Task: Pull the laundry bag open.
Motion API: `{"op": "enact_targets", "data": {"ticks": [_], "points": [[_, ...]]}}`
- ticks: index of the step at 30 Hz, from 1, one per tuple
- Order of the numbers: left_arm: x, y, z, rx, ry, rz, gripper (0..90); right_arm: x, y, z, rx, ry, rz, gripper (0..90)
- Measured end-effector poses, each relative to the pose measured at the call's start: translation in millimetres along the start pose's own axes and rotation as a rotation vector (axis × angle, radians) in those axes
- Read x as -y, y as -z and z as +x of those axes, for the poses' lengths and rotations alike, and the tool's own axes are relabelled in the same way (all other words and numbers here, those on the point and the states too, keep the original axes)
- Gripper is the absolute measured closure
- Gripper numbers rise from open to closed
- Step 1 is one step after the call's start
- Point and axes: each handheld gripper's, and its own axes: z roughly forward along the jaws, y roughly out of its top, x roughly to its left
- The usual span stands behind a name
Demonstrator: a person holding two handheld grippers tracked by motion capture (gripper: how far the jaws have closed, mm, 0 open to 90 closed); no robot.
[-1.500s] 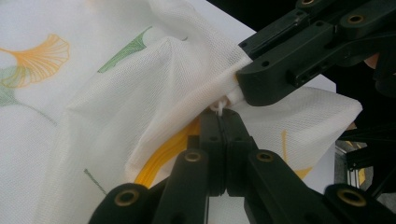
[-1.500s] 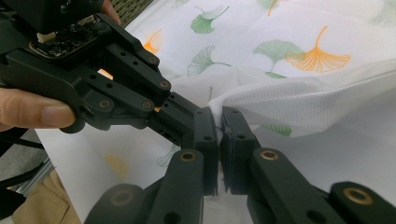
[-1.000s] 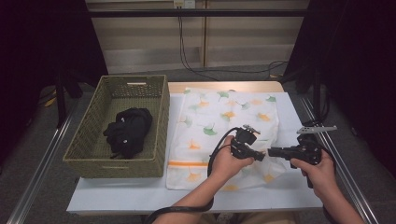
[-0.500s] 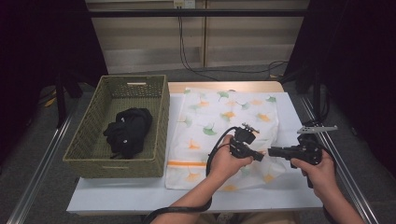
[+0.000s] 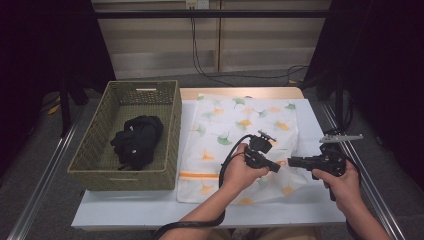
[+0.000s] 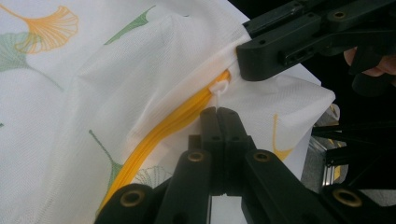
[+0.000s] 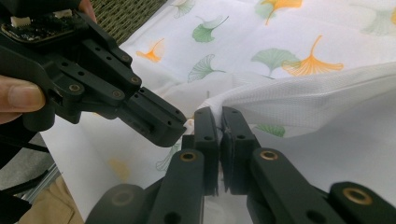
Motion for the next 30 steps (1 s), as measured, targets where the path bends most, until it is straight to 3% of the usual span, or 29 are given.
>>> {"op": "enact_targets", "data": {"ticks": [7,10,15,17,19,22,30], "points": [[1.7,1.1,2.1,0.002,-0.016,0.015,90.0,0.5,0.0,-0.5,0.003,0.001,-0.004,86.4],[2.8,1.1,2.4,0.011,0.008,0.002,90.0,0.8,0.1,-1.7,-0.003,-0.006,-0.008,86.4],[4.5,3.3,5.0,0.009,-0.003,0.022,90.0,1.3,2.4,-3.6,0.003,-0.012,-0.009,86.4],[5.2,3.4,4.6,0.011,0.012,0.018,90.0,1.4,2.9,-3.8,0.004,-0.010,-0.009,86.4],[5.2,4.2,5.5,0.006,-0.006,0.038,90.0,1.5,3.1,-3.4,0.007,-0.009,-0.010,86.4],[6.0,4.6,5.8,0.019,0.006,0.024,90.0,0.5,3.8,-2.9,0.007,-0.013,-0.014,86.4],[10.5,3.4,9.9,0.010,0.006,0.055,90.0,1.2,8.7,-6.5,0.020,-0.020,-0.035,86.5]]}}
